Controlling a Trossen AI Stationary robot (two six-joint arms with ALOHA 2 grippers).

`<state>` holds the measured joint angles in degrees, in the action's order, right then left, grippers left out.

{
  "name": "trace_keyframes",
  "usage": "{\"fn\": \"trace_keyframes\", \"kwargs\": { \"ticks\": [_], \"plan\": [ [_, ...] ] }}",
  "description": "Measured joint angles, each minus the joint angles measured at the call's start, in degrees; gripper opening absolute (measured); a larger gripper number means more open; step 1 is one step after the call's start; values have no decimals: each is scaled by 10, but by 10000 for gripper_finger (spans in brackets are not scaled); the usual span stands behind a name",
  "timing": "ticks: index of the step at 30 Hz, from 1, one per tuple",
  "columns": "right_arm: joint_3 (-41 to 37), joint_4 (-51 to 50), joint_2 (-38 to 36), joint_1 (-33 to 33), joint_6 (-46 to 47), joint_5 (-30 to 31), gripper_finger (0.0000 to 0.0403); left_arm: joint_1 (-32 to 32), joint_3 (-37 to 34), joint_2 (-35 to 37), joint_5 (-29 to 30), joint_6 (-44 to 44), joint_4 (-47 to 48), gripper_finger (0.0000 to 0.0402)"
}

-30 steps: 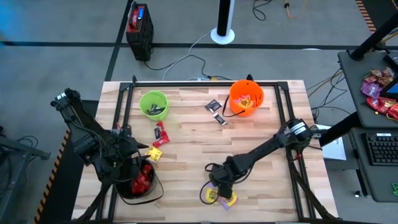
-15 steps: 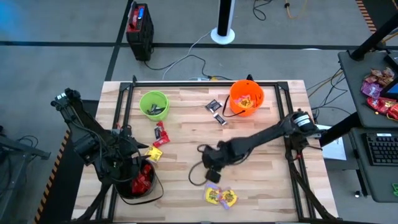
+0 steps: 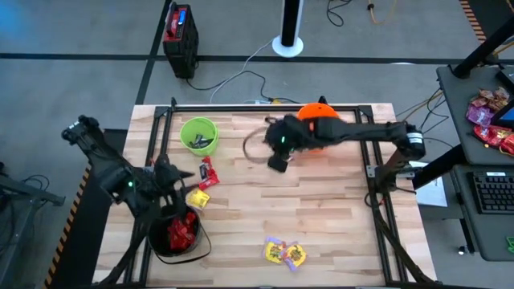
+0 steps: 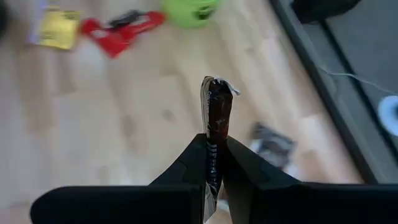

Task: Sort candy by brand, put in halloween buckets
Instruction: Put the brown candy into the green bucket

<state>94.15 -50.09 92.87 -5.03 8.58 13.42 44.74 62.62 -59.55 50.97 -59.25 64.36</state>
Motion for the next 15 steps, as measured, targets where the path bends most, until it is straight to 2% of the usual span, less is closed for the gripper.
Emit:
{"fn": "trace_keyframes", "kwargs": {
  "ticks": [4, 7, 8, 13, 15],
  "plan": [
    [-13, 9, -18, -67, -71, -1, 28, -49, 16, 25, 28, 13, 0, 157],
    [-19, 58, -23, -106, -147, -5, 28, -93, 38, 45, 45, 51, -1, 153],
    [-20, 80, -23, -121, -166, -19, 28, -110, 47, 51, 49, 67, -2, 151],
    [-22, 195, -6, -206, -219, -177, 28, -215, 104, 71, 51, 154, -4, 140],
    [-22, 228, 2, -231, -243, -195, 28, -261, 128, 72, 40, 179, -5, 134]
  ]
}}
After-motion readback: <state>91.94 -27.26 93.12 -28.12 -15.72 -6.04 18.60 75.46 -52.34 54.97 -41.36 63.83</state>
